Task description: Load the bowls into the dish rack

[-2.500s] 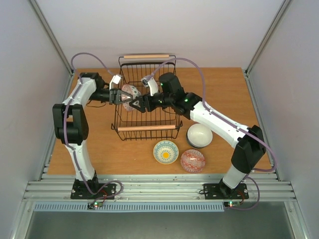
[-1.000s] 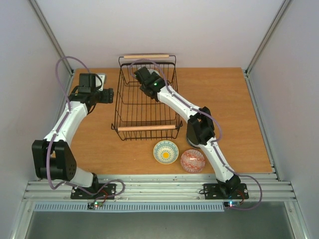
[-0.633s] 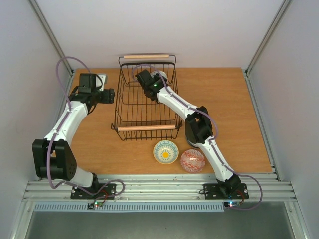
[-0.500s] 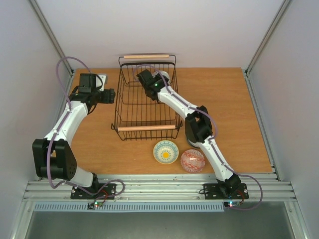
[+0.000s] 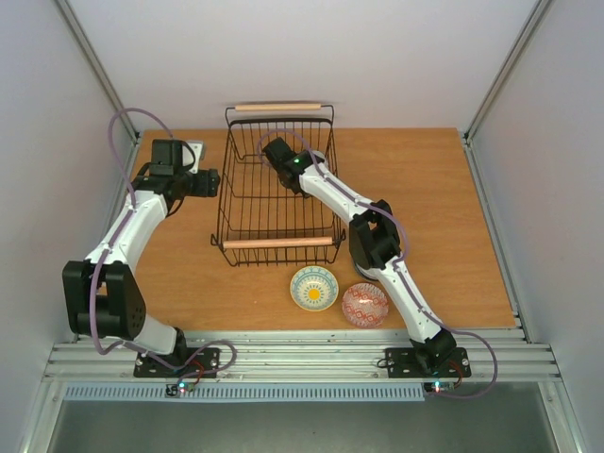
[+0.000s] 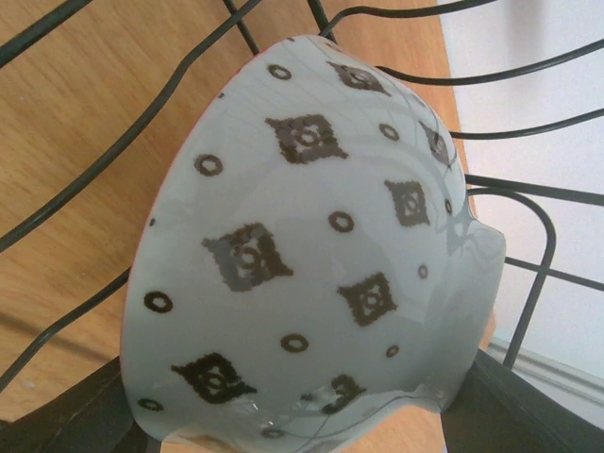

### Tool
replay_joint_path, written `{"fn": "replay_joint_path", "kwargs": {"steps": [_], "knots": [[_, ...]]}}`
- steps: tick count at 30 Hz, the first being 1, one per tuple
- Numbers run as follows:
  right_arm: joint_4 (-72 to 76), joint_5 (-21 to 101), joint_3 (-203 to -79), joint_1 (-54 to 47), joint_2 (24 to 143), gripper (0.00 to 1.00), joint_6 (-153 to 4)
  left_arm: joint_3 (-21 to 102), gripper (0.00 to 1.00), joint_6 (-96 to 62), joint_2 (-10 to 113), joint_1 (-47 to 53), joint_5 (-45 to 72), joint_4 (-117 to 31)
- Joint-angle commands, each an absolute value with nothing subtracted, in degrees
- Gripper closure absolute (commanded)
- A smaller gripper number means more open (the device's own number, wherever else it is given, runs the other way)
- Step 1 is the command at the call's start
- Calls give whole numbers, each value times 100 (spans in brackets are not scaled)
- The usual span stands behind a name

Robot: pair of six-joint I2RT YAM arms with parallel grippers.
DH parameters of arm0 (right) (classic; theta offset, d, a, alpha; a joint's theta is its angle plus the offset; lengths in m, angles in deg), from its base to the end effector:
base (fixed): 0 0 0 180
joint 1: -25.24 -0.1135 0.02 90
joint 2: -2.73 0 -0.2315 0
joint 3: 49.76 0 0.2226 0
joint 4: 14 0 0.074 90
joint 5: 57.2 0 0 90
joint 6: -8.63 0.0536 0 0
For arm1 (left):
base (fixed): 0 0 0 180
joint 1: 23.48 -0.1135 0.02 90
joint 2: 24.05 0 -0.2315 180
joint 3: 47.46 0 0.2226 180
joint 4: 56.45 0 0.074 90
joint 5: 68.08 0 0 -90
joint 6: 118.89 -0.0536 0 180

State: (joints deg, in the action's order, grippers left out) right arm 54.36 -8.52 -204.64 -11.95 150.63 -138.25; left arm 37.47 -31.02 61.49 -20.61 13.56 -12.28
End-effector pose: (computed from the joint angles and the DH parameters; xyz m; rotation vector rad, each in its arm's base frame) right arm 0.4132 0.2691 0.1633 -1.7168 1.9377 -1.0698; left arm 0.3140 -0.0235 0.2525 0.1738 2.3424 -0.1779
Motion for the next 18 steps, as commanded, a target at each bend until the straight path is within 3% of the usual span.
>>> {"fn": "replay_joint_path", "kwargs": {"steps": [1, 7, 9, 18], "knots": [[5758, -737, -20778, -1158, 14980, 44, -13574, 3758, 19, -3196, 6213, -2052, 1298, -1381], [5796, -522, -20787, -1158, 14887, 11, -13342, 3778, 19, -3227, 6258, -2057, 1286, -1351], [5790, -421, -20788, -1153, 14845, 3, -13271, 3787, 19, -3223, 6263, -2054, 1282, -1342], [5735, 576, -20636, -1157, 14388, 1, -12901, 3796, 18, -3240, 6230, -2056, 1251, -1308]]}}
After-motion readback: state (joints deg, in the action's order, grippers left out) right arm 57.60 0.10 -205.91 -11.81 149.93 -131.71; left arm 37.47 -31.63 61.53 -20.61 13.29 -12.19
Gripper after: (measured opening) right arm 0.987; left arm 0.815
